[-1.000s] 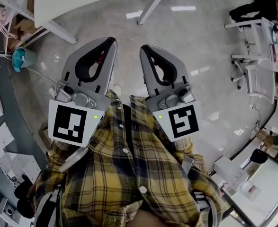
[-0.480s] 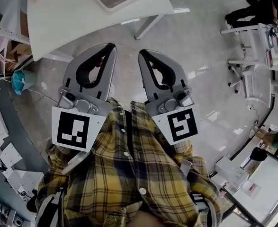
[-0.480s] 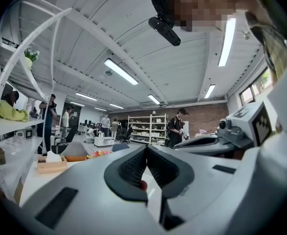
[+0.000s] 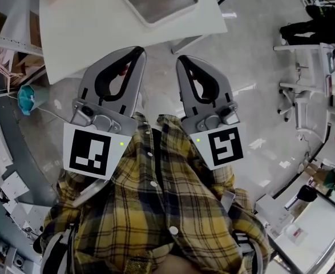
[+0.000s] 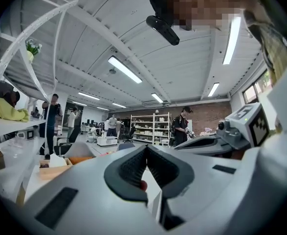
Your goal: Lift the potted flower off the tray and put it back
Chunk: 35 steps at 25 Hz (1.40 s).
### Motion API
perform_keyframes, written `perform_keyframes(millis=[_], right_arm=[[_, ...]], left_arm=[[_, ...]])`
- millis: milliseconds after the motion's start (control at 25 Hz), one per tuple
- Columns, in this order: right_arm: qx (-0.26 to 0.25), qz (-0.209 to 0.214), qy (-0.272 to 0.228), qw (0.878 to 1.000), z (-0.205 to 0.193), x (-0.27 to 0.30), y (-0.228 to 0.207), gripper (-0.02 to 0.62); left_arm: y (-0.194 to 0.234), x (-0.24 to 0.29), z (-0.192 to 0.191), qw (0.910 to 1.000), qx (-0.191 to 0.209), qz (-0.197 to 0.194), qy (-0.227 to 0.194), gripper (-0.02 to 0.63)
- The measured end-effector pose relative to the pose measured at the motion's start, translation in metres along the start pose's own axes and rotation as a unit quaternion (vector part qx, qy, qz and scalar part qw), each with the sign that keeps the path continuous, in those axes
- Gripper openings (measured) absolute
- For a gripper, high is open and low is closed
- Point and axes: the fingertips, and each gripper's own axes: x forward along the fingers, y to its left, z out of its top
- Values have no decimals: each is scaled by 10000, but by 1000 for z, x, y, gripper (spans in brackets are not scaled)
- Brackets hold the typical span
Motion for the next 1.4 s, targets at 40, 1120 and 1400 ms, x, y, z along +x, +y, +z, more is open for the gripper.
perform_keyframes(millis=[40, 1120, 1400], right_arm=[[-13, 25, -8, 10000, 1, 5, -1, -3], [-241, 1230, -46, 9921, 16, 180, -154, -3], [-477, 1694, -84, 9843, 15, 225, -218, -3]], left_arm=[[4, 3, 0, 10000, -7, -2, 7, 9], [121, 186, 21, 9932, -78, 1158, 26, 9], [142, 252, 24, 9863, -111, 1646, 38, 9]])
